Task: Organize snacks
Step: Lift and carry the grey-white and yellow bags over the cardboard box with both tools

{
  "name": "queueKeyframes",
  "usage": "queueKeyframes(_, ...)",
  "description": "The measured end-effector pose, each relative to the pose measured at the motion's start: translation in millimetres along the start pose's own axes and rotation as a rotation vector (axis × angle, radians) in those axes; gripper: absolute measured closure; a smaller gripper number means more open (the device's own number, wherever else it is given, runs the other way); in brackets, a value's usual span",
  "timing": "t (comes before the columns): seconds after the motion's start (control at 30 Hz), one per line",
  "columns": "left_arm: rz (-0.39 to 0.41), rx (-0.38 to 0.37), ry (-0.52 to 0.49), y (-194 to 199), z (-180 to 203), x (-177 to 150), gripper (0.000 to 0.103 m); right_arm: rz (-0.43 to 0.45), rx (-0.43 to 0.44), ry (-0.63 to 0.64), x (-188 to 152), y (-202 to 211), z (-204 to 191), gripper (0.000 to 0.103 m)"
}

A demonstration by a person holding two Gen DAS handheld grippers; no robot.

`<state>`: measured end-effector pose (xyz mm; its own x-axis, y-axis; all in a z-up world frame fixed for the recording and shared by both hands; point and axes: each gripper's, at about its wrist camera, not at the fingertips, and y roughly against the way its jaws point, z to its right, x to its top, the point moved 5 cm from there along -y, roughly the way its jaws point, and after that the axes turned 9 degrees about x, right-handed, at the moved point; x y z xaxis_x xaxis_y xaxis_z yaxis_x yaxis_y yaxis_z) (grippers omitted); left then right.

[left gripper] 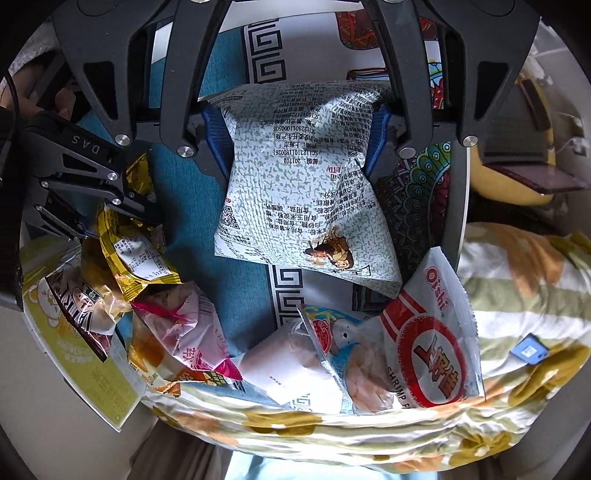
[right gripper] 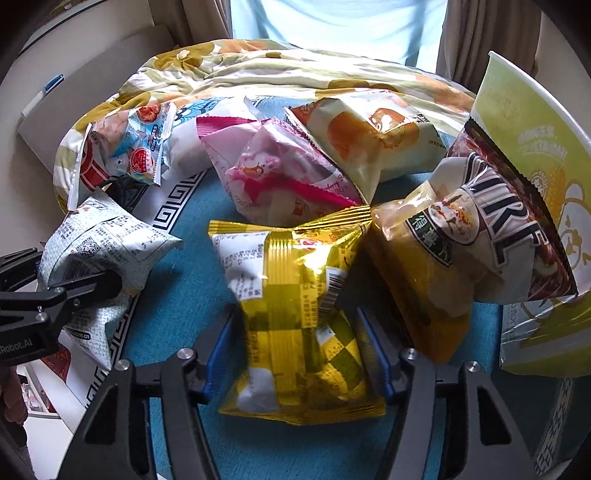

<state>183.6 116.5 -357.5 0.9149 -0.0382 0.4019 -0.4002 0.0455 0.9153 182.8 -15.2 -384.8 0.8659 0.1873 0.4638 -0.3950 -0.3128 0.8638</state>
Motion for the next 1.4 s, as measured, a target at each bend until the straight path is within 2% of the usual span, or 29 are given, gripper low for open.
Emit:
queueKeyframes(0.2,-0.002,-0.006,0.009,5.3,1.6,-6.3,0.046,0.007,0.014,-0.006,-2.1,-0.2,-1.4,0.057)
queueKeyframes(0.57,0.024,-0.020,0.021,24.6,0.1,-7.5,0.046,0.033,0.058,-0.028,-5.5,17.4,-9.6,0.058)
queueKeyframes(0.77,0.056,-0.022,0.015,51.3,7.1,1.8,0.046,0.077,0.094,-0.063,1.2,46.0,-14.6,0.058)
queueKeyframes(0.97,0.134,-0.013,-0.008,91.8,19.3,24.3,0.046,0.142,0.102,-0.070,8.1,89.7,-14.0,0.058)
queueKeyframes(1.07,0.165,-0.021,-0.020,107.6,30.3,37.9,0.046,0.177,0.131,-0.100,14.8,111.6,-11.3,0.058)
queueKeyframes(1.17,0.196,-0.017,-0.058,120.0,50.0,52.0,0.046,0.223,0.117,-0.113,18.6,134.6,-5.4,0.058)
queueKeyframes(1.4,0.260,-0.065,-0.066,150.9,121.0,91.2,0.046,0.314,0.121,-0.149,26.1,186.4,37.4,0.058)
